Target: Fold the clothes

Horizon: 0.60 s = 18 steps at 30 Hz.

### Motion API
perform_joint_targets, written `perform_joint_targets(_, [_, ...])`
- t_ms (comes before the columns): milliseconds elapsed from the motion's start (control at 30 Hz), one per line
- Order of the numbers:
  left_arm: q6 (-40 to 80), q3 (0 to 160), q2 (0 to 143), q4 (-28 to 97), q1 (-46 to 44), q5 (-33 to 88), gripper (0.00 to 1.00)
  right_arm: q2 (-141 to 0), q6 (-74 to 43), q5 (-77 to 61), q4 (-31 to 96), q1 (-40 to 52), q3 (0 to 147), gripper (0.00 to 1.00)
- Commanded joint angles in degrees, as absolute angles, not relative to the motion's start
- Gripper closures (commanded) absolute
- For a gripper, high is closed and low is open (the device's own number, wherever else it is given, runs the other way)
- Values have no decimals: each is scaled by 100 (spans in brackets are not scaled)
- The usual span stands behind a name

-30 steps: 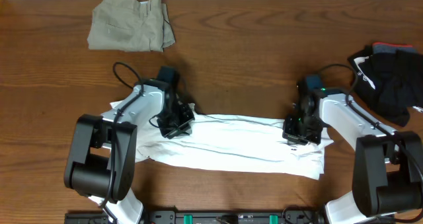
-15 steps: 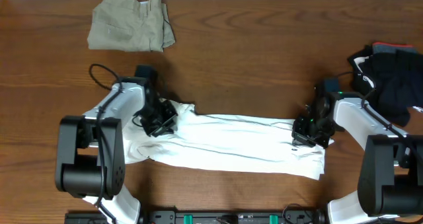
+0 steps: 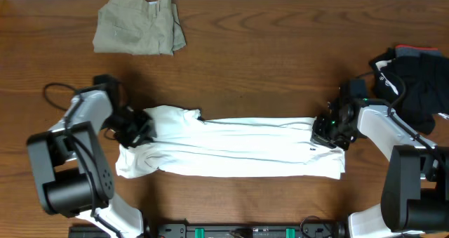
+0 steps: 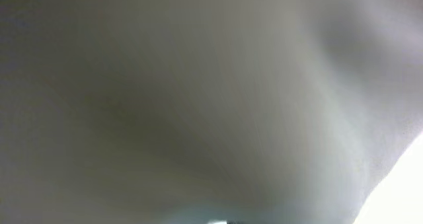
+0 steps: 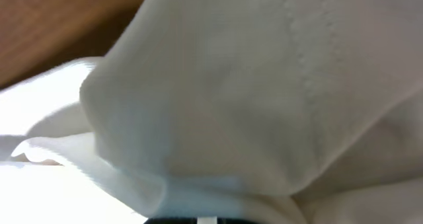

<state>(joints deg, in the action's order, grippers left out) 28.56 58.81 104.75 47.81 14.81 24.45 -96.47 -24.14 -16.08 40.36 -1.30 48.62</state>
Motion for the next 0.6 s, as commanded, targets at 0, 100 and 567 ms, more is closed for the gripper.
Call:
perform_joint_targets(0, [2676, 5817, 10523, 4797, 1949, 1686, 85, -9778, -2458, -587, 3804, -235, 4788, 88])
perform_joint_targets(100, [2679, 5819, 10523, 4792, 2222, 1684, 85, -9778, -2290, -670, 3658, -235, 4860, 88])
perform_joint_targets(567, [2644, 5824, 10363, 4864, 3260, 1756, 85, -9789, -1975, -622, 4272, -412, 6224, 74])
